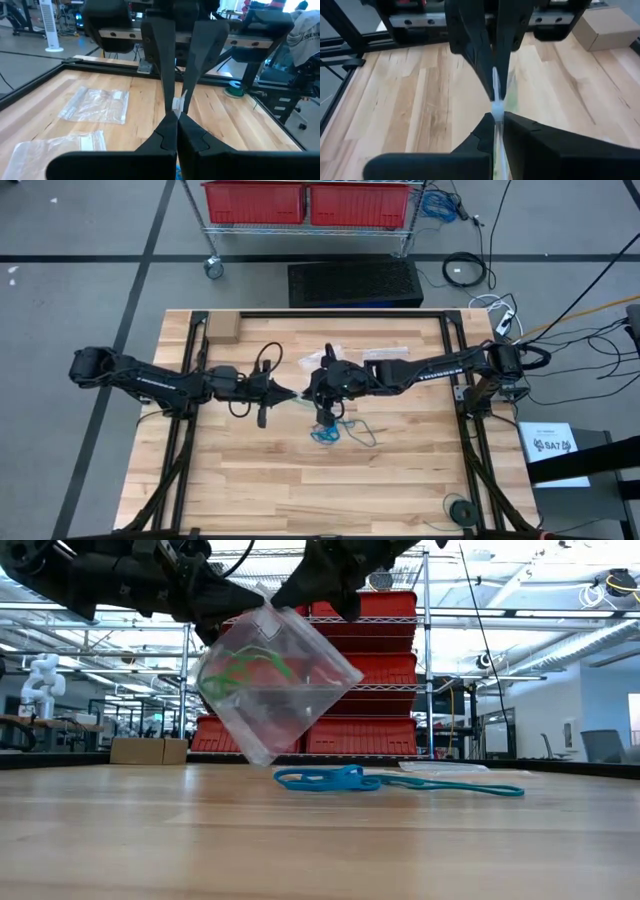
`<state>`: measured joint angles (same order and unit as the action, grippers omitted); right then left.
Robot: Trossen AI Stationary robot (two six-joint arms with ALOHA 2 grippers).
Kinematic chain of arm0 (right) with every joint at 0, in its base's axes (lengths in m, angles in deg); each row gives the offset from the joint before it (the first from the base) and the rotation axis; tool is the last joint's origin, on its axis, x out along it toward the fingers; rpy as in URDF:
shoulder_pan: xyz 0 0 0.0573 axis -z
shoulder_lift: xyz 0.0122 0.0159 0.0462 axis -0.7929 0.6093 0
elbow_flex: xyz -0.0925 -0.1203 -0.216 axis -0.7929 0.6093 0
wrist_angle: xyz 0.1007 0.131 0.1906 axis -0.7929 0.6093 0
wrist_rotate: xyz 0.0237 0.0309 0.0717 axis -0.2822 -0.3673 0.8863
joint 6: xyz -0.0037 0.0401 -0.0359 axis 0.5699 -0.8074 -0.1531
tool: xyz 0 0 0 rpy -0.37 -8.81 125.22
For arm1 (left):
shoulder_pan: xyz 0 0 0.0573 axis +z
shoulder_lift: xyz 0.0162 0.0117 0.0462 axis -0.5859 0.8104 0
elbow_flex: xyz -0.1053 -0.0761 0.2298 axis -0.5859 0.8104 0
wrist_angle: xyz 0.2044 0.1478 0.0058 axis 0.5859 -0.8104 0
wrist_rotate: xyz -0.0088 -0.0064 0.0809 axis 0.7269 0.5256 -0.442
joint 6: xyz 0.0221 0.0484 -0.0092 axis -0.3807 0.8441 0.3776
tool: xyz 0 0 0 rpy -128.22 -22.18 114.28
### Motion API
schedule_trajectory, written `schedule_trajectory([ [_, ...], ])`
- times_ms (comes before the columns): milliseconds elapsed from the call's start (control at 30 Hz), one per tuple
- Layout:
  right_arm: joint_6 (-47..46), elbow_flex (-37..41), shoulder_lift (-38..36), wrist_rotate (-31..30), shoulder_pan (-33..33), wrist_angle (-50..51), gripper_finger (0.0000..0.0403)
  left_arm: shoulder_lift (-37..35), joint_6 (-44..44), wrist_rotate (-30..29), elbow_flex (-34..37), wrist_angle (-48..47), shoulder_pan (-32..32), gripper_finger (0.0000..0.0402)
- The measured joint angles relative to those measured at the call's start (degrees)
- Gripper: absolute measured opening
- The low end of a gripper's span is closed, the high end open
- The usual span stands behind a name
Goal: Sort rubber bands
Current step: Close the left transparent zip bag
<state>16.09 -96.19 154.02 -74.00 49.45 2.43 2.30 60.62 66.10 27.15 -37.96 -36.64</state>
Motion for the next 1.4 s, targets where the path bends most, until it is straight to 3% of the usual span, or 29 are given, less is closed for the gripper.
schedule_trajectory([
  [1400,-5.2,0.1,0.0,-1.2,-1.3,21.1,0.0006,-2.7,0.6,-1.9,0.0,-0.4,0.0,0.0],
])
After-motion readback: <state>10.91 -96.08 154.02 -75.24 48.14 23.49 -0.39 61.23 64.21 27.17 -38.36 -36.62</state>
